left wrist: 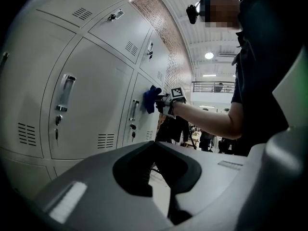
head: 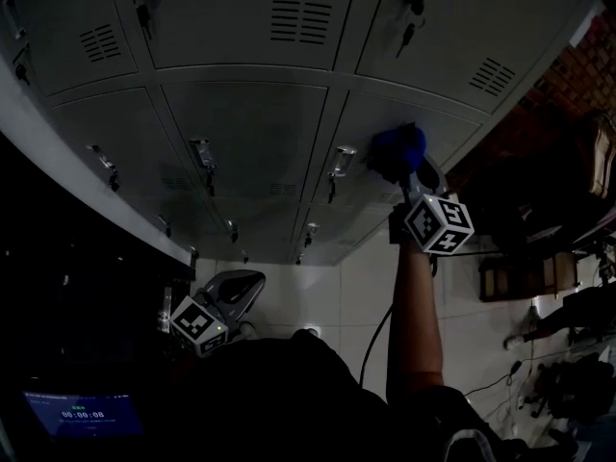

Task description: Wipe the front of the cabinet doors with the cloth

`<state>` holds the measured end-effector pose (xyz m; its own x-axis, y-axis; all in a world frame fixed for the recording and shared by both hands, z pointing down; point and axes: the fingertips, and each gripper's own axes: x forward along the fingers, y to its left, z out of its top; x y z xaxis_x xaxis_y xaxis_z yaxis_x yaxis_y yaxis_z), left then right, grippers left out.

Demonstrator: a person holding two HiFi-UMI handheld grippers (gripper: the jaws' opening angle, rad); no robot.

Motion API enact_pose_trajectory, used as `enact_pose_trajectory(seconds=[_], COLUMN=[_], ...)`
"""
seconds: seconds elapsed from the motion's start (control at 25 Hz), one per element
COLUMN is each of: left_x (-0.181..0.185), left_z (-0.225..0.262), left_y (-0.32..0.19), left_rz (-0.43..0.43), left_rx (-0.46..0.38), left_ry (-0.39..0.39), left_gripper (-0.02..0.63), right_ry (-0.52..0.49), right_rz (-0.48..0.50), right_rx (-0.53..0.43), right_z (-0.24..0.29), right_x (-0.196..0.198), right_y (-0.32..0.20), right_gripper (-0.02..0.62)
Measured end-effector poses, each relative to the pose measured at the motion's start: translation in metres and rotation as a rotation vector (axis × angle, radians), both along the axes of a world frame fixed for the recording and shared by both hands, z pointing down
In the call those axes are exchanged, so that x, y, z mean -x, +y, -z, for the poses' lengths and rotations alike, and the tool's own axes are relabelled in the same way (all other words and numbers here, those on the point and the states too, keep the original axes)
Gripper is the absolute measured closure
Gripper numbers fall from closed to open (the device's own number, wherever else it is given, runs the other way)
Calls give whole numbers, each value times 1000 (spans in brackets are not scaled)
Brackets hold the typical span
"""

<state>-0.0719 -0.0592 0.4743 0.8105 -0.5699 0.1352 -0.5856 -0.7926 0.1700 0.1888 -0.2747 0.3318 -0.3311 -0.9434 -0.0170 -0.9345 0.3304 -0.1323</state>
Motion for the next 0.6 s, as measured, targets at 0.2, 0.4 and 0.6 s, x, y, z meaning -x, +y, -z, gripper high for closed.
enact_pose_trajectory(seconds=[0.2,0.4,0.6], left_x=[-23,-45,-61], left_z=[0,-1,-3], left_y=[-8,-13,-16], left_rz=[-26,-51,-64], left_rx=[-2,1,3], left_ry=[0,-1,0], left_gripper=[606,606,606], right_ry=[21,16,5], right_rz=[-27,-77,-137], right_rx=[-2,-5,-8], right_z=[-1,-1,-1], right_x=[-29,-69,-108], right_y=[0,1,1], right_gripper=[526,526,526])
